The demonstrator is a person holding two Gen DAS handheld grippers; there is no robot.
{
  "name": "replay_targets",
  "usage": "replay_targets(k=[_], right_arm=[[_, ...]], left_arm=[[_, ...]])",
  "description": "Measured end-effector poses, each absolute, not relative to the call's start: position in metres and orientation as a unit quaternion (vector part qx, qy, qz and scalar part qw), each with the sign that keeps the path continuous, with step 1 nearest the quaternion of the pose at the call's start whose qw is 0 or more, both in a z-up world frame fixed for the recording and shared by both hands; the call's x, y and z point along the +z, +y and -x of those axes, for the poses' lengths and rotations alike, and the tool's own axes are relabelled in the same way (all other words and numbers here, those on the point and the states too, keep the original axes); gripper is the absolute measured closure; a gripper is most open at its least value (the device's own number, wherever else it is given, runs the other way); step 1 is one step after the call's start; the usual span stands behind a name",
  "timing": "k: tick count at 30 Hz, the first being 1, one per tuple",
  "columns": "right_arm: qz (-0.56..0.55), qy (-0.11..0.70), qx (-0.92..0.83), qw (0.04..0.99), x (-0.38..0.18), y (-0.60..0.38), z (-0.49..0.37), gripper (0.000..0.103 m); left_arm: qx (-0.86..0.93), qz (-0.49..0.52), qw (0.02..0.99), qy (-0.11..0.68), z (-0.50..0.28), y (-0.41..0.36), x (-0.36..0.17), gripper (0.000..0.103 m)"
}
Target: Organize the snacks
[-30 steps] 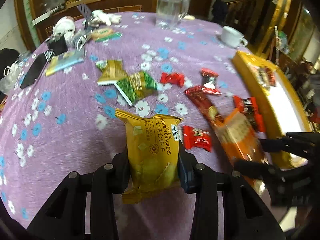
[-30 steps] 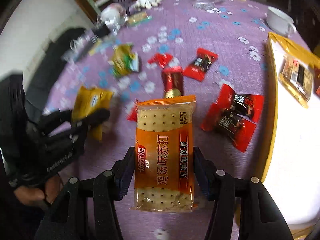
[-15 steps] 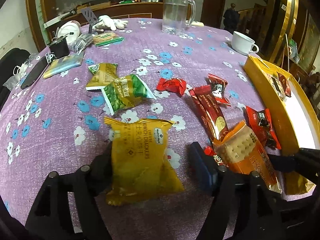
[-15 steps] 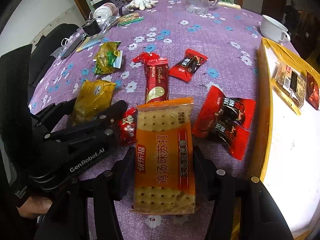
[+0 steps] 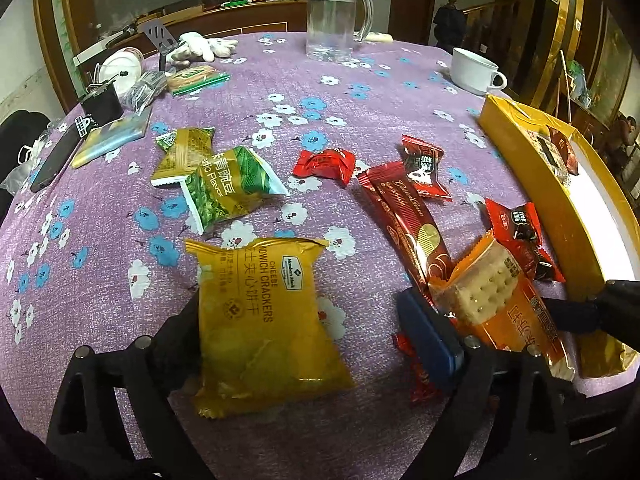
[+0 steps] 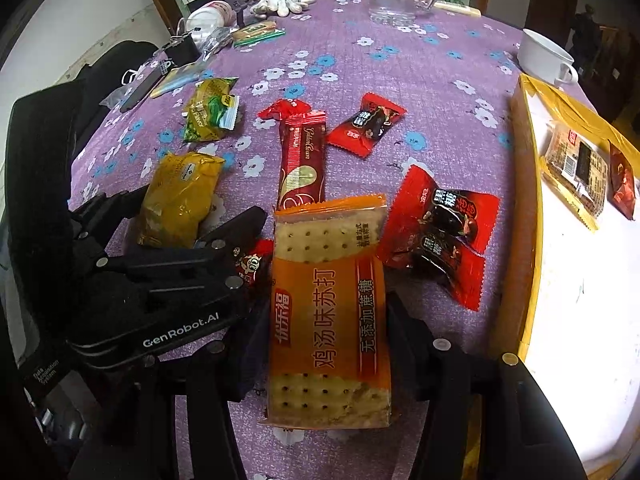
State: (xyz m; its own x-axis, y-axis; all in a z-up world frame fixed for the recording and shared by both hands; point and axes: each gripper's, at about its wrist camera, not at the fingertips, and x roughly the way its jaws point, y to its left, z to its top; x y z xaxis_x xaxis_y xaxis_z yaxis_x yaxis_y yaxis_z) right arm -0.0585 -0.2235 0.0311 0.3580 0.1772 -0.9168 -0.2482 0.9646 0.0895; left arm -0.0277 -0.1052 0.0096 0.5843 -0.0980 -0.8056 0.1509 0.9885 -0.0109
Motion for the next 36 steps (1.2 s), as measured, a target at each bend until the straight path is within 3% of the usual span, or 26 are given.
replay_targets(k=[36], right_arm=[[0.019,0.561,0.118,0.819,0.0307,-0.2242,0.0558,0.046]], left_arm=[[-0.071,-0.028,0.889,0.451,0.0274,-0.1054,0.0098,0.01]])
